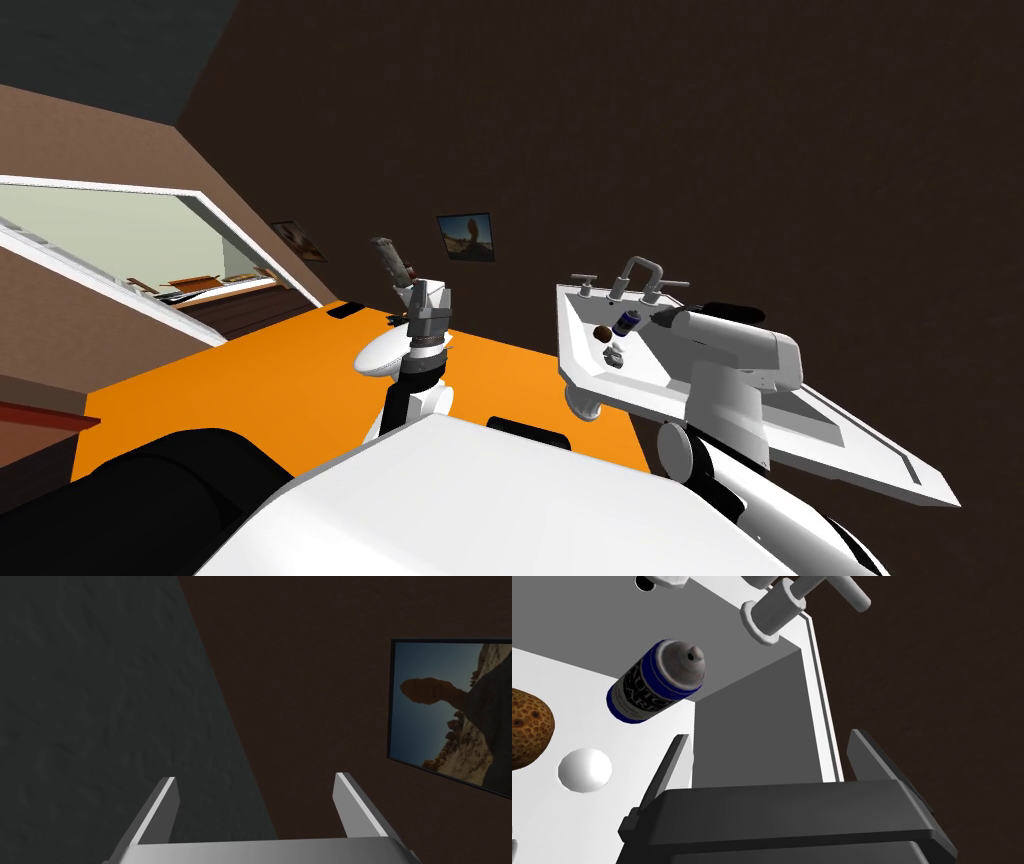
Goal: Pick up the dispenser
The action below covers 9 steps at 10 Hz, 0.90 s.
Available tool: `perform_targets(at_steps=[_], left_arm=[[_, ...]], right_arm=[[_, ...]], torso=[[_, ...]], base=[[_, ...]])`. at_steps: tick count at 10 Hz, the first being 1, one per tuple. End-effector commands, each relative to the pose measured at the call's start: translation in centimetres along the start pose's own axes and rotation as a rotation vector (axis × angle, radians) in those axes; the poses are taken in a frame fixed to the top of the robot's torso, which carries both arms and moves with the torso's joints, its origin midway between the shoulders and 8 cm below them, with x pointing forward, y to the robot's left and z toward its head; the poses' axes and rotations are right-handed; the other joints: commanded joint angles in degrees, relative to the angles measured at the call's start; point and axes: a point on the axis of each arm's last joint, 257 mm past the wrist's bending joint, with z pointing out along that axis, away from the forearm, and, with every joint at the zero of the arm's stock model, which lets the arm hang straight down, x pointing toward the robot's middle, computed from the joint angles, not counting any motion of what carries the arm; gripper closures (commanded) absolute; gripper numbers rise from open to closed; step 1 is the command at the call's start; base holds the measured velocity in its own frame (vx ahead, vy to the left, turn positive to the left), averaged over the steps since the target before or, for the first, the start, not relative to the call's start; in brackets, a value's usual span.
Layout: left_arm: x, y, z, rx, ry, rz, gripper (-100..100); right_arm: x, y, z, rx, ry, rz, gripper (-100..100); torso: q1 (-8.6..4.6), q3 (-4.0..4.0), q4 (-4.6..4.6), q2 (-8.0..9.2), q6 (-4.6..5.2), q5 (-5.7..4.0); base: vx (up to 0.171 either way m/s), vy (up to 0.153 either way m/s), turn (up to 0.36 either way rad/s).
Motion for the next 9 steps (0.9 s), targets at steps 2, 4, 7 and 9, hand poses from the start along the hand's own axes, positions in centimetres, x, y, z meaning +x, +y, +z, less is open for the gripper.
perform_targets(at_steps=[2,4,7,9], left_arm=[[0.0,0.0,0.0,0.000,0.000,0.000,0],[0.0,0.0,0.0,0.000,0.000,0.000,0],[0.0,0.0,0.0,0.000,0.000,0.000,0],[0.0,0.0,0.0,0.000,0.000,0.000,0]], right_arm=[[-1.5,-1.5,0.5,0.065,-0.063,0.057,-100],[-2.5,-2.7,0.9,0.114,-0.107,0.109,-100],[-4.0,-4.6,0.9,0.185,-0.173,0.157,-100],[-4.9,-6.0,1.0,0.234,-0.217,0.201,-100]], torso=[[0.02,-0.01,0.00,-0.03,-0.01,0.00],[0.00,0.01,0.00,0.01,0.00,0.00],[0.03,-0.05,-0.02,-0.09,-0.01,0.01],[0.00,-0.01,-0.01,-0.01,0.00,0.00]], base=[[0.023,0.016,0.004],[0.020,0.012,0.000],[0.036,0.017,0.000],[0.019,0.010,-0.002]])
